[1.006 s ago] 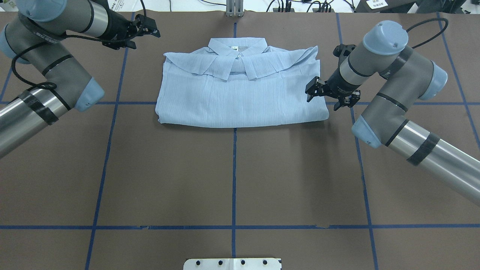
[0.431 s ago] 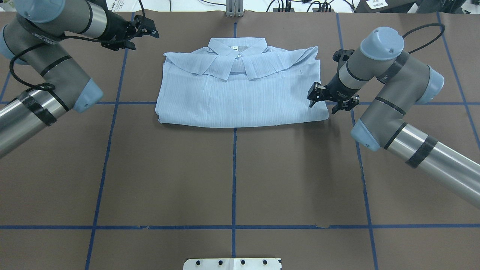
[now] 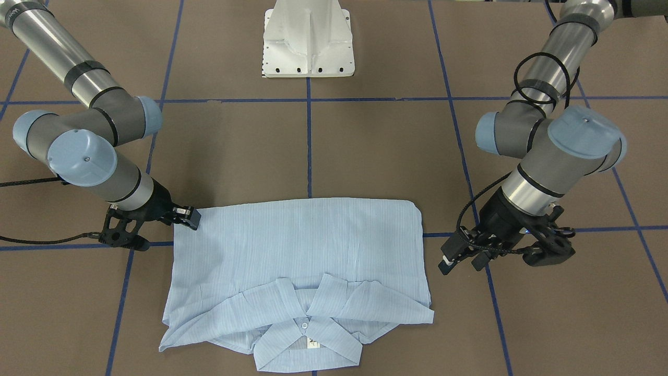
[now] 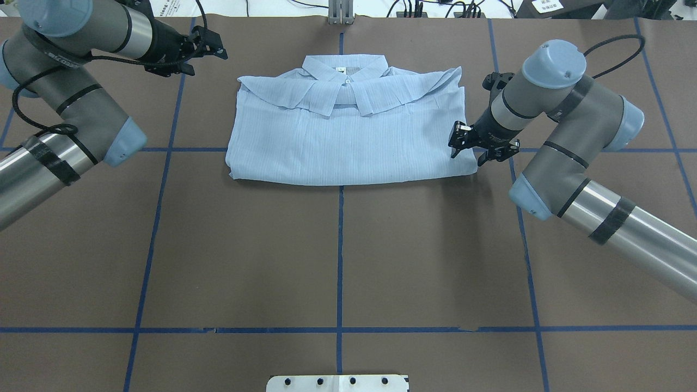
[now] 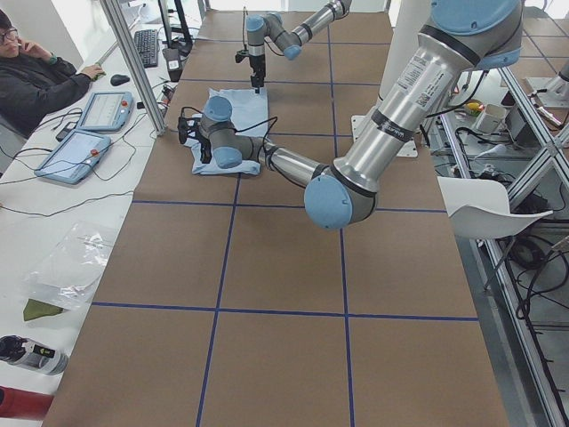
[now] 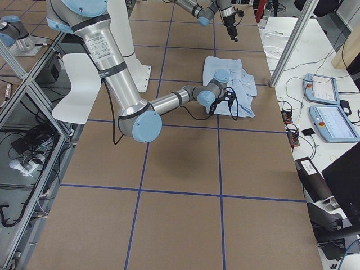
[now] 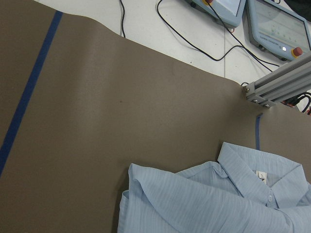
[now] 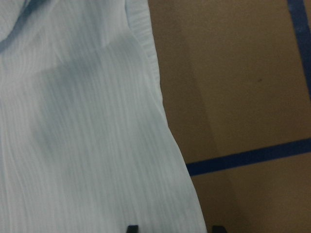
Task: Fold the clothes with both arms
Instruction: 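Move the right gripper down to the folded shirt's side edge and grasp it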
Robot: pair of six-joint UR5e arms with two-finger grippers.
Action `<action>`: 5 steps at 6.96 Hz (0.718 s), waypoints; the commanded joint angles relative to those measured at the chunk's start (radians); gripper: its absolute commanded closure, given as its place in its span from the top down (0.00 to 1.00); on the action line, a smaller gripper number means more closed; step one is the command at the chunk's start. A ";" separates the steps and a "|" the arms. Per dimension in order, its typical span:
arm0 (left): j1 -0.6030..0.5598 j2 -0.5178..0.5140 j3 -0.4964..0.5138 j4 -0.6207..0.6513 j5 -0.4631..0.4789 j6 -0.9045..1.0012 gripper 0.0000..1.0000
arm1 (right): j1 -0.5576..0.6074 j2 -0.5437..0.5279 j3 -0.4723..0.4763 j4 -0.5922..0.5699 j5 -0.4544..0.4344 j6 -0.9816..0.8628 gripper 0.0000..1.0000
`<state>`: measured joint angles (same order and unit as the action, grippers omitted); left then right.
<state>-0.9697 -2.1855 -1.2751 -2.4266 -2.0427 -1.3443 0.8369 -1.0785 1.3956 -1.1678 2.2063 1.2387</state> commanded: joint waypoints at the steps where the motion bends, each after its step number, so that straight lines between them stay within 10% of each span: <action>1: 0.000 0.000 -0.001 0.000 -0.001 -0.001 0.91 | 0.002 -0.001 0.002 0.000 0.004 -0.001 0.00; 5: -0.001 0.001 -0.018 0.000 0.001 -0.012 0.89 | 0.008 -0.096 0.159 0.002 0.058 -0.002 0.00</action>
<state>-0.9696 -2.1859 -1.2849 -2.4289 -2.0430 -1.3523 0.8437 -1.1103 1.4596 -1.1660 2.2373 1.2366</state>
